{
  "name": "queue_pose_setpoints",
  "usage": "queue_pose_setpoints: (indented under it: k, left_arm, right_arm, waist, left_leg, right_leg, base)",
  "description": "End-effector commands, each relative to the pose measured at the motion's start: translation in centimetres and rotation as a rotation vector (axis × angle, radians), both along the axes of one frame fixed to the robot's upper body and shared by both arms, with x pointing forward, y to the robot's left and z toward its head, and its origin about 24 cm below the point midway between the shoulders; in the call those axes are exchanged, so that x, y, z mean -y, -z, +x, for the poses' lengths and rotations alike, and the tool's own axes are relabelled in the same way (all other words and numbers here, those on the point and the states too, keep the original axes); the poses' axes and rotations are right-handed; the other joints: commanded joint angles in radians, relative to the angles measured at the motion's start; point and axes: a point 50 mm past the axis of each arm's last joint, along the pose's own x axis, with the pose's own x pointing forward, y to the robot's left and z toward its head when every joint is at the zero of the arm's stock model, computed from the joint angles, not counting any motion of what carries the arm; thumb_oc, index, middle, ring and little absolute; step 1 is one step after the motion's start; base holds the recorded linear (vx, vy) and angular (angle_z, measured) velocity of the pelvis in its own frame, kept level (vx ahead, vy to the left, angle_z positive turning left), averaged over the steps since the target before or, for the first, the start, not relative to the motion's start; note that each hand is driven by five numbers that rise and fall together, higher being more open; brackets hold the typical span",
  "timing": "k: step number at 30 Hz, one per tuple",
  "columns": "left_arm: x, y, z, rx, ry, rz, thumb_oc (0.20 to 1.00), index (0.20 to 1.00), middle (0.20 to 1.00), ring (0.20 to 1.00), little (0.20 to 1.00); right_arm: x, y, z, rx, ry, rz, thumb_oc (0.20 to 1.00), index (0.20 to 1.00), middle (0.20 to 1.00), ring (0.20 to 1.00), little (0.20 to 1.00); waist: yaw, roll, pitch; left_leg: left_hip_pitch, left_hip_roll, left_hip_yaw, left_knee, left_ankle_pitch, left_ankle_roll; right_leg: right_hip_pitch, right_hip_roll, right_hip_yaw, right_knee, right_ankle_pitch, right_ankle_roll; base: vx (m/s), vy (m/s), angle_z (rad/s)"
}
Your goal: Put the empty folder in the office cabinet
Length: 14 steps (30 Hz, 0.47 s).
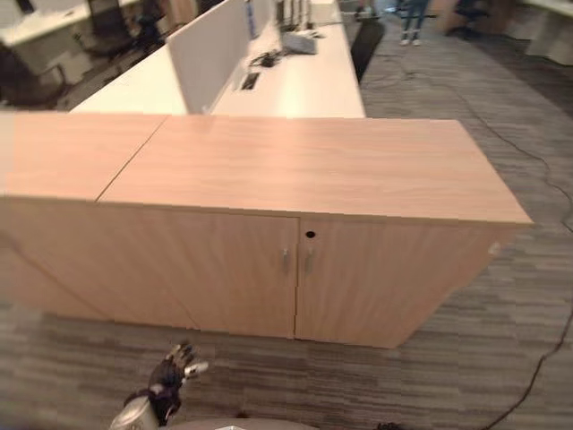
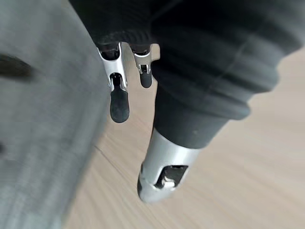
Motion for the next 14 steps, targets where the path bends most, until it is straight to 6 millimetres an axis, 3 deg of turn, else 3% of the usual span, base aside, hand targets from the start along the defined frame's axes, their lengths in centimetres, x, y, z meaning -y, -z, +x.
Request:
queue_pose_setpoints:
  k: [1,4,6,7,8,9,10,12,14]
  left_arm:
    - [-0.8,-1.3,3.1,0.13,-0.011,0.038,1.0,1.0,1.0,1.0,1.0]
    - [-2.4,1.1,0.5,-0.037,-0.121,0.038,1.0,1.0,1.0,1.0,1.0]
    - [-3.0,1.6,-0.2,-0.087,-0.135,0.063,1.0,1.0,1.0,1.0,1.0]
    - [-3.6,2.6,-2.3,-0.204,-0.123,0.115,1.0,1.0,1.0,1.0,1.0]
    - [-3.6,2.6,-2.3,-0.203,-0.123,0.116,1.0,1.0,1.0,1.0,1.0]
    - [-4.0,3.3,-4.3,-0.314,-0.09,0.156,1.0,1.0,1.0,1.0,1.0]
    - [-3.9,3.3,-4.3,-0.314,-0.09,0.156,1.0,1.0,1.0,1.0,1.0]
    - [-3.8,3.7,-6.1,-0.388,-0.055,0.177,1.0,1.0,1.0,1.0,1.0]
    - [-3.8,3.7,-6.4,-0.391,-0.064,0.178,1.0,1.0,1.0,1.0,1.0]
  right_arm:
    - [-1.2,-0.1,2.1,0.074,0.026,0.032,1.0,1.0,1.0,1.0,1.0]
    - [-0.7,-0.2,2.2,0.078,0.039,0.026,1.0,1.0,1.0,1.0,1.0]
    - [-0.7,-0.3,2.3,0.082,0.038,0.026,1.0,1.0,1.0,1.0,1.0]
    - [-0.6,-0.2,2.1,0.083,0.023,0.026,1.0,1.0,1.0,1.0,1.0]
    - [-0.6,-0.2,2.1,0.083,0.023,0.026,1.0,1.0,1.0,1.0,1.0]
    - [-0.6,-0.2,1.8,0.084,0.009,0.026,1.0,1.0,1.0,1.0,1.0]
    - [-0.6,-0.2,1.8,0.084,0.009,0.026,1.0,1.0,1.0,1.0,1.0]
    - [-0.8,-0.2,1.7,0.095,-0.001,0.035,1.0,1.0,1.0,1.0,1.0]
    - [-0.8,-0.2,1.7,0.099,0.0,0.036,1.0,1.0,1.0,1.0,1.0]
  waist:
    - [0.007,-0.039,0.013]
    - [0.018,-0.047,0.013]
    - [0.018,-0.048,0.012]
    - [0.017,-0.05,0.009]
    - [0.017,-0.05,0.009]
    - [0.014,-0.048,0.006]
    - [0.014,-0.048,0.006]
    - [0.01,-0.044,0.006]
    - [0.008,-0.043,0.007]
  left_leg:
    - [0.013,-0.034,-0.014,0.003,-0.069,0.016]
    - [0.007,-0.037,-0.029,0.003,-0.065,0.014]
    - [0.007,-0.038,-0.032,0.003,-0.066,0.013]
    - [0.008,-0.039,-0.035,0.003,-0.068,0.013]
    - [0.008,-0.039,-0.036,0.003,-0.068,0.013]
    - [0.009,-0.038,-0.038,0.003,-0.071,0.013]
    - [0.009,-0.038,-0.038,0.003,-0.071,0.013]
    - [0.009,-0.038,-0.038,0.003,-0.074,0.013]
    - [0.008,-0.038,-0.038,0.003,-0.074,0.013]
  right_leg:
    - [0.006,-0.045,-0.06,0.007,-0.046,0.073]
    - [0.006,-0.046,-0.072,0.007,-0.05,0.071]
    - [0.007,-0.046,-0.075,0.007,-0.051,0.071]
    - [0.008,-0.045,-0.076,0.007,-0.053,0.07]
    - [0.009,-0.045,-0.076,0.007,-0.053,0.07]
    - [0.01,-0.045,-0.075,0.007,-0.055,0.07]
    - [0.01,-0.045,-0.075,0.007,-0.055,0.07]
    - [0.009,-0.045,-0.075,0.007,-0.056,0.07]
    - [0.007,-0.045,-0.074,0.007,-0.055,0.071]
  base:
    - [-0.02,-0.019,0.19]
    - [-0.02,-0.005,0.1]
    - [-0.01,0.001,0.15]
    - [-0.01,0.003,0.13]
    - [-0.01,0.02,0.08]
    - [0.0,0.016,0.04]
    - [0.0,0.025,0.07]
    - [0.02,0.015,0.05]
    - [0.0,0.0,0.0]
